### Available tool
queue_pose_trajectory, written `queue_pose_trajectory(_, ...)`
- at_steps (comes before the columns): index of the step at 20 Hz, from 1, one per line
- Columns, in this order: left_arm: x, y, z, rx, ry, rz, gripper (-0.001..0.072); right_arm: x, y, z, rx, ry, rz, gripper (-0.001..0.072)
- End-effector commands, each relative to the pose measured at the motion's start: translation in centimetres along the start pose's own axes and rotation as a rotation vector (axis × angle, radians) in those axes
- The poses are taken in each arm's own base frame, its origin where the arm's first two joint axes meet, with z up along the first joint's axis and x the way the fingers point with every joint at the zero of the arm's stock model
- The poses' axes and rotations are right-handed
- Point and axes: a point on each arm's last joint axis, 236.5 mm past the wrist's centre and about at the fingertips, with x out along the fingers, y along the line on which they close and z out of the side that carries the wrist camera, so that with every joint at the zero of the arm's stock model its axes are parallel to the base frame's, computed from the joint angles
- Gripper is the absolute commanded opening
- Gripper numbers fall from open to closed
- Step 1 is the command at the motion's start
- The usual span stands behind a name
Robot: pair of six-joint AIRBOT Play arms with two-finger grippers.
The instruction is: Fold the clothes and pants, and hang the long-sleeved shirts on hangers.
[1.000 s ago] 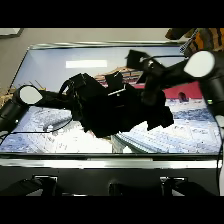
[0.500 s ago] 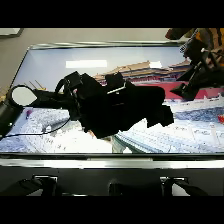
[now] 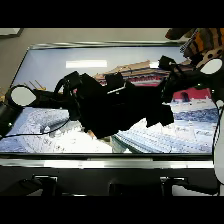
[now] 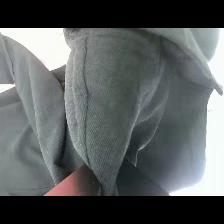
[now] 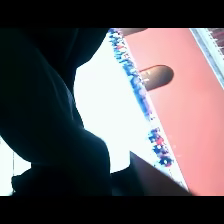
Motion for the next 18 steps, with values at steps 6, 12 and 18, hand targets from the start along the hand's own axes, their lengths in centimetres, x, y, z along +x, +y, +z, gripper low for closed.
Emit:
queue_pose_trajectory(6, -0.2, 2.3, 1.2, -0.228, -0.063, 0.091, 0.0530, -5.6, 1.5, 0.8, 0.092, -0.014, -0.057, 0.0033)
queue_pose_trajectory(12, -2.9, 9.4, 4.7, -0.796, -0.360, 0.293, 0.0720, -17.8, 1.7, 0.2, 0.402, -0.042, -0.429, 0.0034)
queue_pose_trajectory(18, -4.6, 10.5, 5.5, -1.045, -0.455, 0.276, 0.0719, -28.2, 6.7, -0.2, 0.480, -0.014, -0.804, 0.0036)
